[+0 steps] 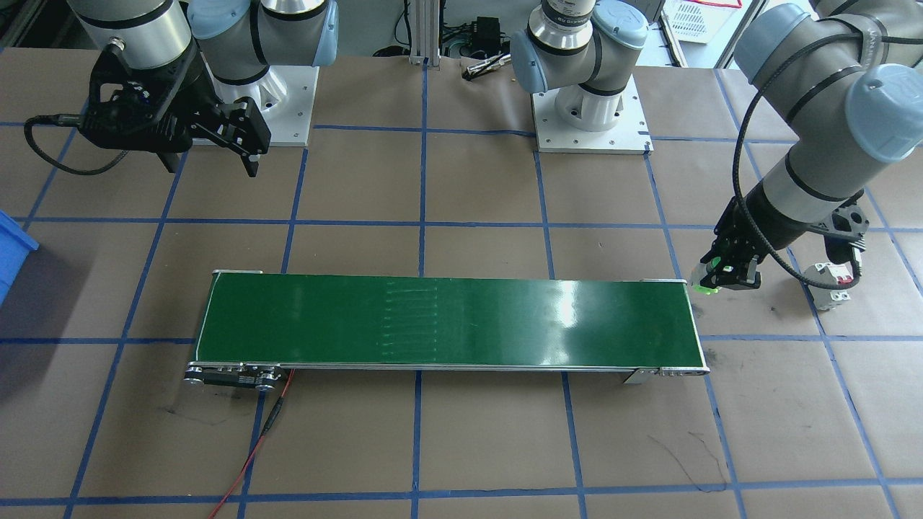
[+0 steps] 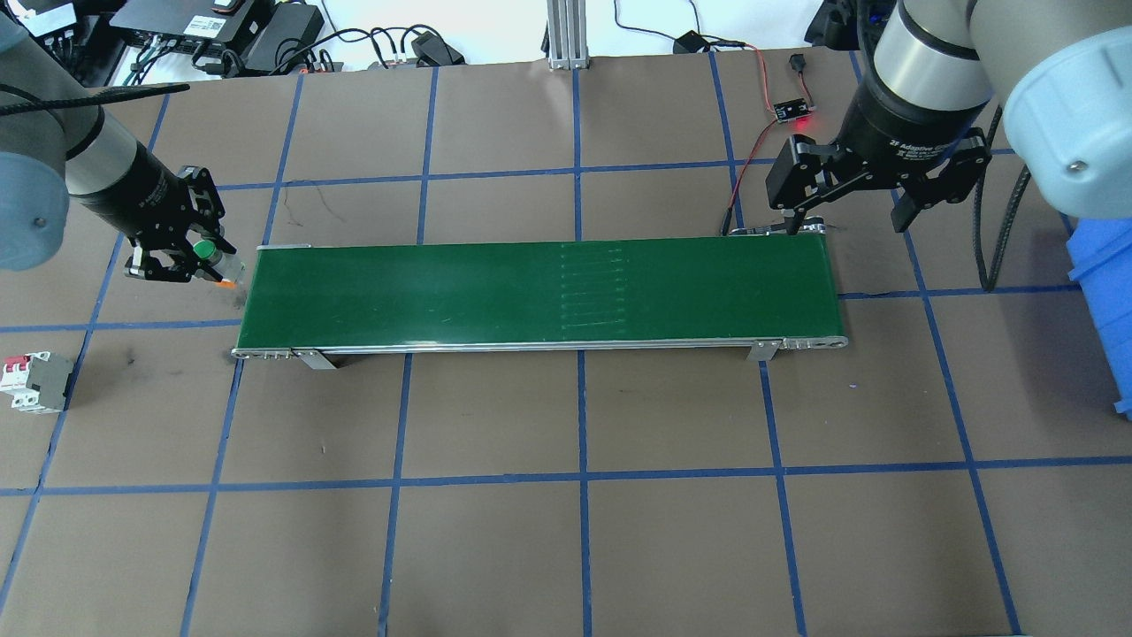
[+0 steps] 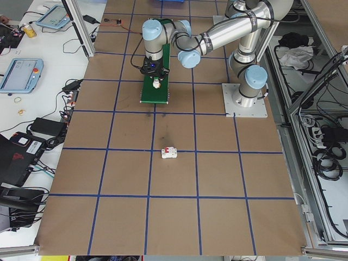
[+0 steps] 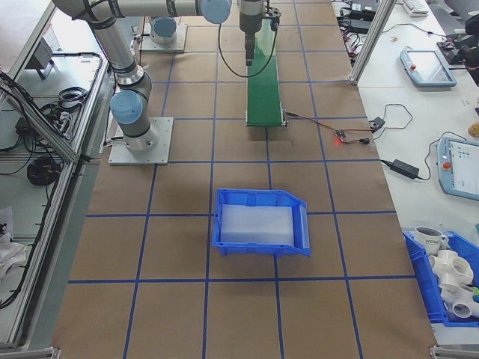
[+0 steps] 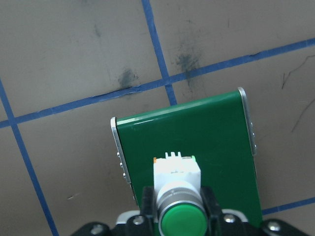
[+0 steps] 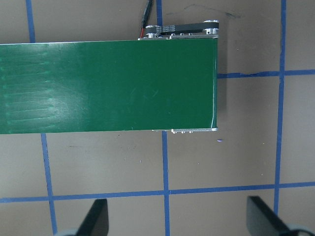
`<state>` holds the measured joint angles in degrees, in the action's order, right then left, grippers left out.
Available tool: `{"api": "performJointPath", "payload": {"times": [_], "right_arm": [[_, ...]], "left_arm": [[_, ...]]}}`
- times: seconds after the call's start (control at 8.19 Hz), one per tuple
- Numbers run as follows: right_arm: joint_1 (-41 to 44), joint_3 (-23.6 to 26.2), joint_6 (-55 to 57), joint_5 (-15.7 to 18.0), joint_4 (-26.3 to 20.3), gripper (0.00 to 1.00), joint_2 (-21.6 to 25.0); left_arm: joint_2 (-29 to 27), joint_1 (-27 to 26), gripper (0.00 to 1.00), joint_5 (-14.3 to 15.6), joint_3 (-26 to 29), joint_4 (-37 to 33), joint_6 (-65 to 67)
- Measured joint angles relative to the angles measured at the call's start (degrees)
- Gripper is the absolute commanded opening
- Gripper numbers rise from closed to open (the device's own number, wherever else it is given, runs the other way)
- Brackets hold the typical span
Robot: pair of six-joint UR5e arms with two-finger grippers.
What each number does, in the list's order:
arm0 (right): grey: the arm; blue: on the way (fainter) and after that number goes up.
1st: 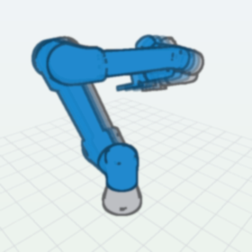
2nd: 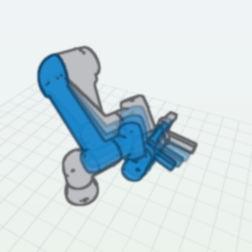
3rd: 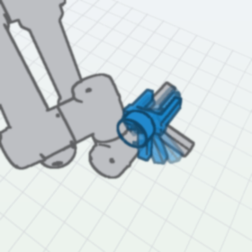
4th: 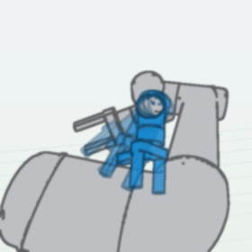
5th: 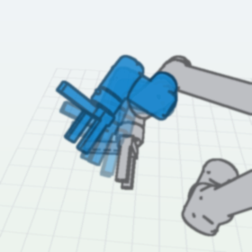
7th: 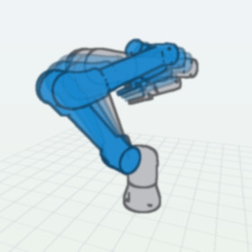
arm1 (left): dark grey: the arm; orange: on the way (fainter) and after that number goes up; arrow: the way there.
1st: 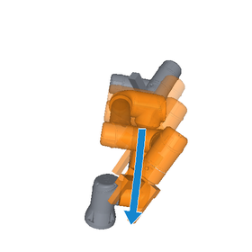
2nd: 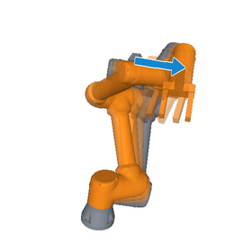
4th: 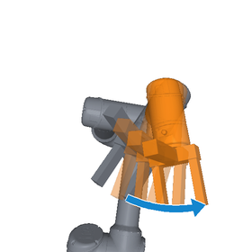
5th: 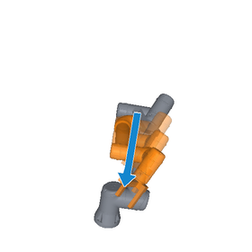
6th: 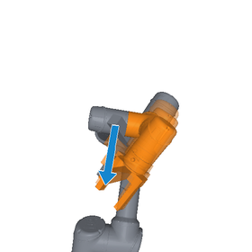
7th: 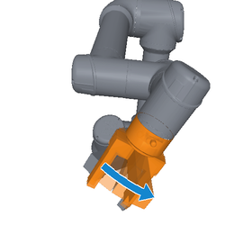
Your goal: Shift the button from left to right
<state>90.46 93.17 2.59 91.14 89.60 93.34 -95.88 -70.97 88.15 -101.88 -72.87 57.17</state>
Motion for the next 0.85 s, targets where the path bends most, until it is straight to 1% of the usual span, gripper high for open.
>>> {"api": "performJointPath", "payload": {"times": [0.24, 0.49, 0.73, 0.85], "right_arm": [[0.0, 0.1, 0.1, 0.0, -0.1, 1.0, 0.0], [0.0, 0.1, 0.1, 0.0, -0.1, 1.0, 0.0], [0.1, 0.1, 0.1, 0.0, -0.1, 1.0, 0.0], [0.1, 0.1, 0.1, 0.0, -0.1, 1.0, 0.0]], "left_arm": [[-1.3, -0.4, 0.13, 0.1, -2.6, 4.0, 3.4], [-2.5, -0.5, 0.13, 0.1, -4.6, 6.0, 6.3], [-3.7, -0.5, 0.13, 0.0, -5.9, 8.8, 7.5], [-4.5, -0.5, 0.15, -0.3, -6.1, 9.9, 7.5]]}}
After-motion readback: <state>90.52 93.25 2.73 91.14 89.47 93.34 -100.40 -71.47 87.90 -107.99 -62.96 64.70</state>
